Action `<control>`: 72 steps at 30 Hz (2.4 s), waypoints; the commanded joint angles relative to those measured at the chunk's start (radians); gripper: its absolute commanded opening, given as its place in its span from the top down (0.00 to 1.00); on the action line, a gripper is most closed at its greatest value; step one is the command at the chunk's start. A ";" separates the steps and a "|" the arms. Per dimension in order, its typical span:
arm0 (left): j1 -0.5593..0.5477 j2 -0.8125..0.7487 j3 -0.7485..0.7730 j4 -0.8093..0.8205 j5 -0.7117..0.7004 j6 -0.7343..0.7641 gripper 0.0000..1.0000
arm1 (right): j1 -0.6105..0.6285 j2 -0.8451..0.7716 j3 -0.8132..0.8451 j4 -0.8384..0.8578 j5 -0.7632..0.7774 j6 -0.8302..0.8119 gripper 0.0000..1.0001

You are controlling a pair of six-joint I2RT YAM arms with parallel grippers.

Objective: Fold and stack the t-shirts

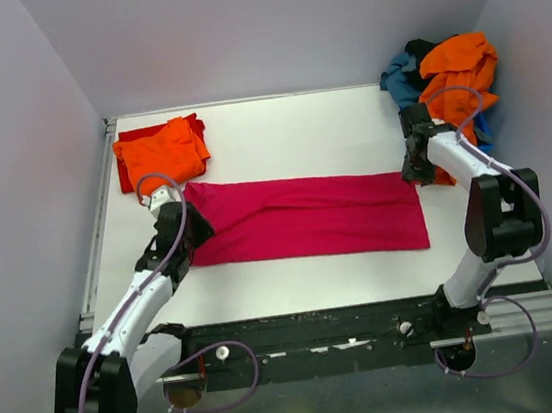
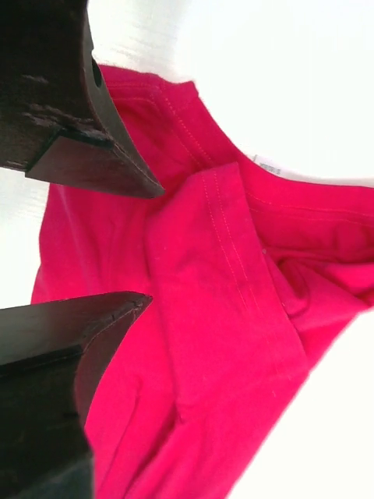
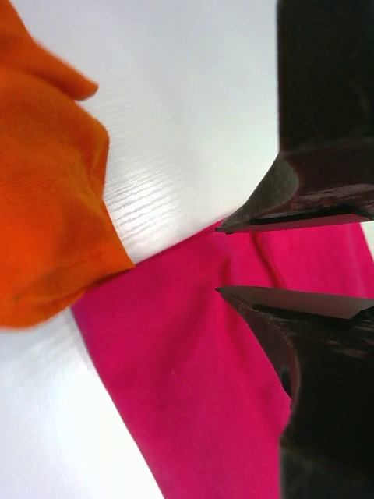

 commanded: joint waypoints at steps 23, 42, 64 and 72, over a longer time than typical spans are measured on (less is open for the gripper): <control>0.198 0.294 0.229 0.212 0.172 0.013 0.37 | 0.289 0.003 0.003 0.363 -0.608 0.042 0.96; 0.248 0.698 0.505 0.130 0.290 0.054 0.56 | 0.528 0.420 0.498 0.493 -0.915 0.086 0.57; 0.309 0.782 0.540 0.111 0.309 0.097 1.00 | 0.604 0.781 0.934 0.350 -0.932 0.086 0.54; 0.323 0.785 0.545 0.114 0.315 0.110 1.00 | 0.619 0.812 0.946 0.362 -0.969 0.108 0.55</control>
